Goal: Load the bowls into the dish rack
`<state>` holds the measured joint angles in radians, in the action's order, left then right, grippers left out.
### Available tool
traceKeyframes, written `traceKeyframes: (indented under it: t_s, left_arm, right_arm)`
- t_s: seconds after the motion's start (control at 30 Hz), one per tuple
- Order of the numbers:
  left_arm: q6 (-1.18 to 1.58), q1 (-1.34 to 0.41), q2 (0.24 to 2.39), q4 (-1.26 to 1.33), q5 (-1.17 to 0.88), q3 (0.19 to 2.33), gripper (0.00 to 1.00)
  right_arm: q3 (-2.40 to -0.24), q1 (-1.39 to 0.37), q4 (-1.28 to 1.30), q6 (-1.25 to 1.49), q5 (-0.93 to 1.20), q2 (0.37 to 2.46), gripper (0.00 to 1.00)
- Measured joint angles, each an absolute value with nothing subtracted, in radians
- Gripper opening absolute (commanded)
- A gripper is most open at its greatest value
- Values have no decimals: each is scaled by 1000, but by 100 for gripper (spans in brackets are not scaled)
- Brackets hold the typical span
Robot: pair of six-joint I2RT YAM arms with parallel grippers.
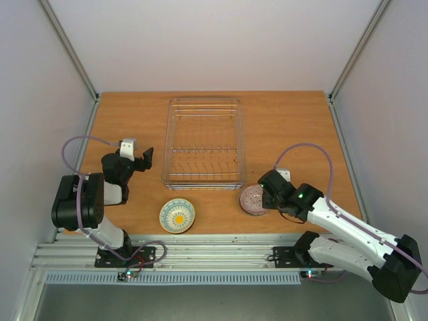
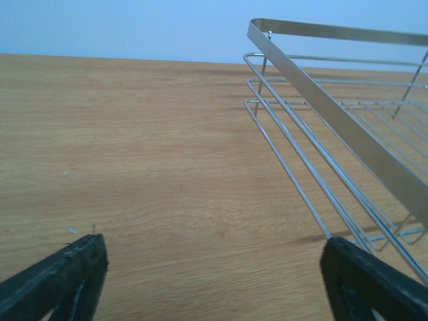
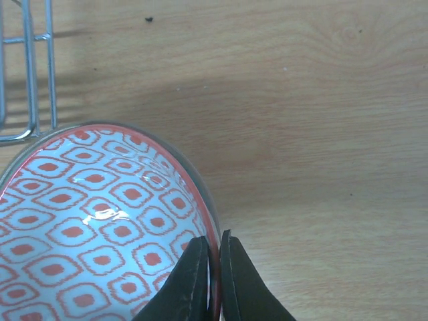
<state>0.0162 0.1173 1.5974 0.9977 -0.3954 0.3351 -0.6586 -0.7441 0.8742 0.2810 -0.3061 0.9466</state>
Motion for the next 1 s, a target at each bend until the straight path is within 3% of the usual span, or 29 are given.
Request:
traceKeyframes:
  t_s: [0.67, 1.0]
  left_arm:
    - [19, 117, 1562, 1006, -392, 331, 80]
    - [23, 118, 1488, 922, -388, 333, 74]
  right_arm:
    - [-886, -780, 1034, 230, -449, 869, 1]
    - [-958, -787, 942, 152, -449, 1031, 1]
